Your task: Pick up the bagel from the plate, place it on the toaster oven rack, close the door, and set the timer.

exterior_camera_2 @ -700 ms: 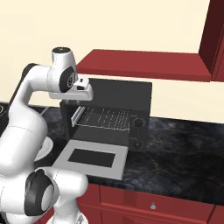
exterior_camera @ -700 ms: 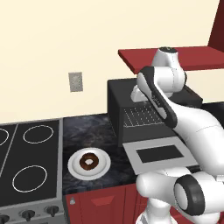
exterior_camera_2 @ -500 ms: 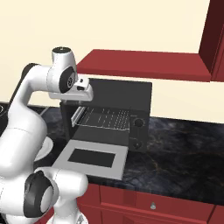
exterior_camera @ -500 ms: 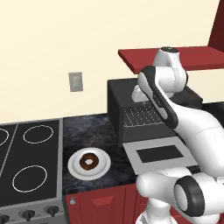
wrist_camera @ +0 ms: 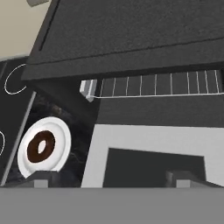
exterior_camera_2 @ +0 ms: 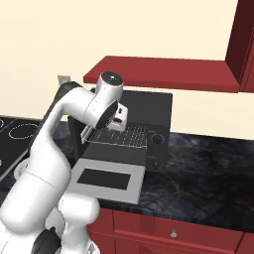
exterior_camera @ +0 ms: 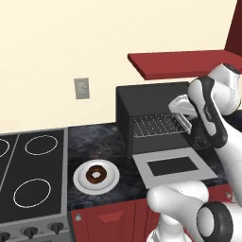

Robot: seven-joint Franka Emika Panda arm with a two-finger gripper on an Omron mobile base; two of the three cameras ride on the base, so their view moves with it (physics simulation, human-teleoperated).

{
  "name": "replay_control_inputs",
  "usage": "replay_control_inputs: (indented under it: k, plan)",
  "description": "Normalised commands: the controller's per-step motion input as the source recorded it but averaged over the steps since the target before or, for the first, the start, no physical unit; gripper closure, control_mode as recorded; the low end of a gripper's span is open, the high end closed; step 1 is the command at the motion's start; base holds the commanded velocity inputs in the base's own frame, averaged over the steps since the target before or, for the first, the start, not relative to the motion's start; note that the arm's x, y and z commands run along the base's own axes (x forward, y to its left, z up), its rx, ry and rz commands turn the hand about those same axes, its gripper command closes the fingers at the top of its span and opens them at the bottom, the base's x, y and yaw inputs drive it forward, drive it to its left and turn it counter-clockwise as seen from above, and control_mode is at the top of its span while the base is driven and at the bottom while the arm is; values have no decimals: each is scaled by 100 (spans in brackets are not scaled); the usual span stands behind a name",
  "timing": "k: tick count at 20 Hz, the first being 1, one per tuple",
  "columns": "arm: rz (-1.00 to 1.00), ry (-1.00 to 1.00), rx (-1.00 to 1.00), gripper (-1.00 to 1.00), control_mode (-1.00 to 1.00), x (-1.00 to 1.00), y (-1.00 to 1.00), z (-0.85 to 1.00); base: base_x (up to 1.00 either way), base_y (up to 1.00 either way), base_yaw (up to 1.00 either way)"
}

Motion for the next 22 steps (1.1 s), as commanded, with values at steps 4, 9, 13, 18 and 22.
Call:
replay_control_inputs:
  k: [4, 9, 13, 18, 22]
  plan:
    - [0, -2, 31, -100, -100, -11, -64, -58, 0, 0, 0]
    - [0, 0, 31, -100, -100, 0, -41, -58, 0, 0, 0]
    - [0, 0, 30, -100, -100, 16, -19, -45, 0, 0, 0]
    - [0, 0, 30, -100, -100, 39, -4, -38, 0, 0, 0]
    - [0, 0, 23, -100, -100, 49, 0, -31, 0, 0, 0]
